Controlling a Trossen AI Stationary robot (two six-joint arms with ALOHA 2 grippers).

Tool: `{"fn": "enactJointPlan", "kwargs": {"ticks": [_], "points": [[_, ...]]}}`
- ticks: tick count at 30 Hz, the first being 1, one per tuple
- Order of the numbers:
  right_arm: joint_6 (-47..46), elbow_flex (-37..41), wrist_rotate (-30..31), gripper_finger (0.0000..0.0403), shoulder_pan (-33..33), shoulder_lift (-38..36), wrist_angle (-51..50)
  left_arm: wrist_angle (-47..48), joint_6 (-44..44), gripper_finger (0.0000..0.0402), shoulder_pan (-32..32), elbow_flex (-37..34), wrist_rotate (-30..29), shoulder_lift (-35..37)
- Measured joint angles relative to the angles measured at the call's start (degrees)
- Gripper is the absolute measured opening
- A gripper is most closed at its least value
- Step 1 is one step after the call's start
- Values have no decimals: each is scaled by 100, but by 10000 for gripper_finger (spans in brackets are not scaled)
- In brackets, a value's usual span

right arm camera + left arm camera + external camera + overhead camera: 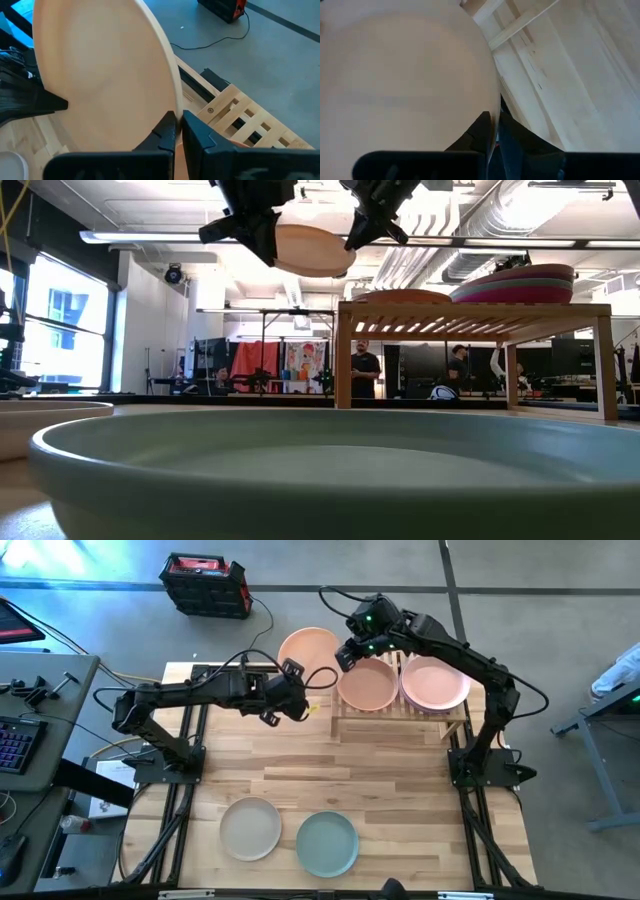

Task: Place and stack plates onto a shelf
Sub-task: Stack the light orange plate on top of the brown plate on the shelf

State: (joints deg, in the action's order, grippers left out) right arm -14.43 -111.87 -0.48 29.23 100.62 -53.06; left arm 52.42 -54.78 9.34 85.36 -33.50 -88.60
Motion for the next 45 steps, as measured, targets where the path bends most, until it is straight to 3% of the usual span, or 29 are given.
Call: {"fn": "enactJointPlan", "kwargs": {"ticks": [7,23,31,41,45], "points": [[14,0,142,0,0,0,-49,-13,43,14,-2,0,22,0],[1,2,271,0,5,-2,-93,2,657,84,-2,0,321,0],[37,2,350,0,161,-7,-308,0,1047,86,-2,0,27,0],[312,-406,330,0,650,-11,-1205,53,1515,86,60,0,-328,0],[552,-674,11,0,981,-17,-1729,62,1575,86,121,0,-343,0]]}}
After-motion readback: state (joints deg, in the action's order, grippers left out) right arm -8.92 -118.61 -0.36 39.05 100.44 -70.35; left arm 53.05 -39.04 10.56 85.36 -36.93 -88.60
